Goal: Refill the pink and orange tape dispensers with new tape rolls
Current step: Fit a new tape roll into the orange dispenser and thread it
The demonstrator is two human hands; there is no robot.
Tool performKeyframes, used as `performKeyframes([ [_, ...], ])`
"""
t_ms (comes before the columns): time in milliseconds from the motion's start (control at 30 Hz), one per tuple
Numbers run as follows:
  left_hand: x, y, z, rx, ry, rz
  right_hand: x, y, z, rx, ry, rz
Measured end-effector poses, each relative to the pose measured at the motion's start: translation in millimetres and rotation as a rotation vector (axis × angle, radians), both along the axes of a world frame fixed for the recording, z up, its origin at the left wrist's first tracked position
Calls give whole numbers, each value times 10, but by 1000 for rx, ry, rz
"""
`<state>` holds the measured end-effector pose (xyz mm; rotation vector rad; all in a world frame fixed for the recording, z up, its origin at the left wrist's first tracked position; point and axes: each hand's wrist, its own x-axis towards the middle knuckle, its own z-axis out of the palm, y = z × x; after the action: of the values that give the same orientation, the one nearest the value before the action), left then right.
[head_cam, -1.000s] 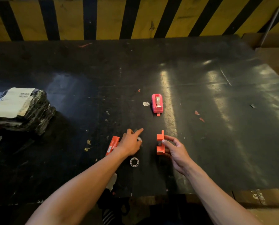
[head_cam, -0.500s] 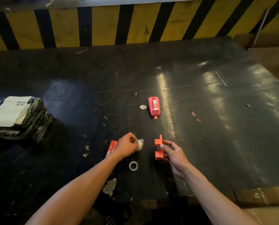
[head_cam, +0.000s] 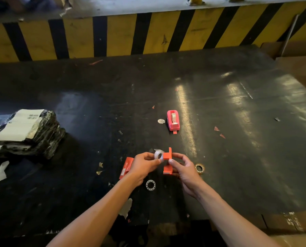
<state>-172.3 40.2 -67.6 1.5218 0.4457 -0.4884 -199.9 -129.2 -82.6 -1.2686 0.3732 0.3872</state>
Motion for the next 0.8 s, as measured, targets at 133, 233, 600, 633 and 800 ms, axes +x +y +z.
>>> performKeyframes([
  [133, -92, -17, 11, 116, -157, -124, -4, 9, 0, -12, 3, 2],
  [233, -119, -30, 27, 52, -162, -101, 3, -17, 22, -5, 4, -1],
  [600, -160, 38, 80, 58, -291, -152, -48, -121, 114, 119, 83, 117],
  [633, -173, 33, 81, 65, -300, -162, -60, -110, 107, 119, 83, 134],
  [800, -211, 64, 67, 77, -280, -235, -114, -103, 63, 146, 124, 150],
])
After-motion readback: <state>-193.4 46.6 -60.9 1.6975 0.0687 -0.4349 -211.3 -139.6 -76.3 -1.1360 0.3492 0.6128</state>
